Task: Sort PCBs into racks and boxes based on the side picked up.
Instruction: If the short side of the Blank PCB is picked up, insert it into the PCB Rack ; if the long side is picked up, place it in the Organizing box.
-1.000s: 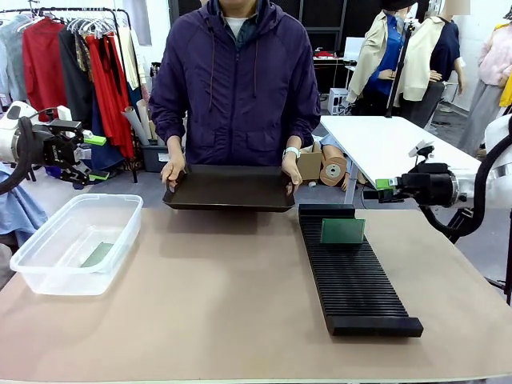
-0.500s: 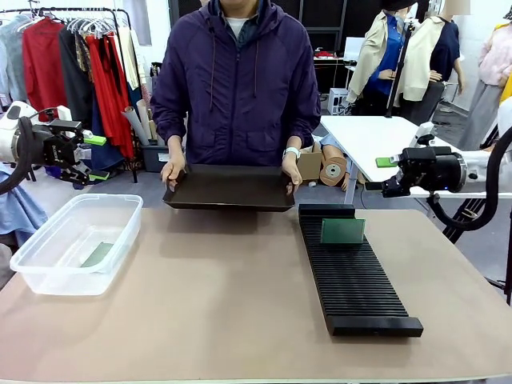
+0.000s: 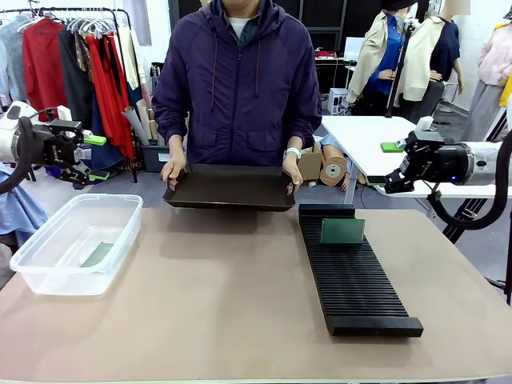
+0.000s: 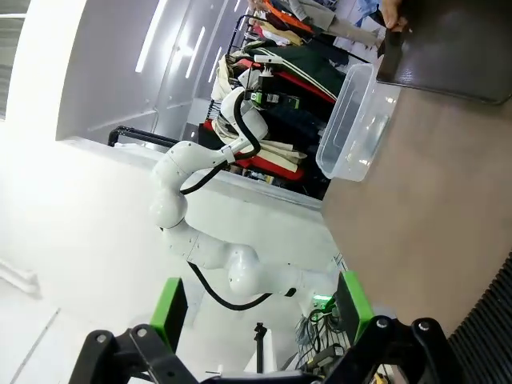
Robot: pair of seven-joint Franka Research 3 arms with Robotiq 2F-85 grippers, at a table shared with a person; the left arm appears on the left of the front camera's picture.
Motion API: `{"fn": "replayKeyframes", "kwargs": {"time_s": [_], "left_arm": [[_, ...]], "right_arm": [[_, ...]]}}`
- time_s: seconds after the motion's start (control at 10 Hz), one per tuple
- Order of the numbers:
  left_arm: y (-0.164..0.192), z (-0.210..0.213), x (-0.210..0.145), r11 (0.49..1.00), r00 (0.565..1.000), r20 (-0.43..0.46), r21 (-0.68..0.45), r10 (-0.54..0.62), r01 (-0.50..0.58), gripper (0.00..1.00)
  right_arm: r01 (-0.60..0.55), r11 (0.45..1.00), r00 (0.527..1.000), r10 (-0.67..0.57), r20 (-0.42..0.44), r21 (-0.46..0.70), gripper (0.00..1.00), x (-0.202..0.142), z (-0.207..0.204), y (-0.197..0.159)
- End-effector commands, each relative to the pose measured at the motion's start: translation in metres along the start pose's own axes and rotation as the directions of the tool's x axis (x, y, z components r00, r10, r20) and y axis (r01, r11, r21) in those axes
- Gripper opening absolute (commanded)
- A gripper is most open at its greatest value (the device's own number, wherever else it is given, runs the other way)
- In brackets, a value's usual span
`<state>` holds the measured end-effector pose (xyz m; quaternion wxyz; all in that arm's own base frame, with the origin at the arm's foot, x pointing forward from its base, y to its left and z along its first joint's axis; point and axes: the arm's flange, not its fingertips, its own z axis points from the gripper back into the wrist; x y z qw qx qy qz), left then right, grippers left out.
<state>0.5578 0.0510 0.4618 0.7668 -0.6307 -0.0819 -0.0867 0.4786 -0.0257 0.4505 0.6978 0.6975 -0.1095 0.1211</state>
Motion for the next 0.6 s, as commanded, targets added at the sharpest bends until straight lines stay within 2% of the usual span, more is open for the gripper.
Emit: {"fn": "replayKeyframes", "kwargs": {"time_s": [0.0, 0.5], "left_arm": [[-0.0024, 0.0008, -0.0019, 1.000, 1.000, 0.003, -0.001, -0.002, 0.002, 1.00], [-0.0024, 0.0008, -0.0019, 1.000, 1.000, 0.003, -0.001, -0.002, 0.002, 1.00]], "right_arm": [[-0.019, 1.000, 1.000, 0.019, 0.007, -0.009, 1.00, 0.0009, 0.0003, -0.0055], [-0.019, 1.000, 1.000, 0.019, 0.007, -0.009, 1.00, 0.0009, 0.0003, -0.0055]]}}
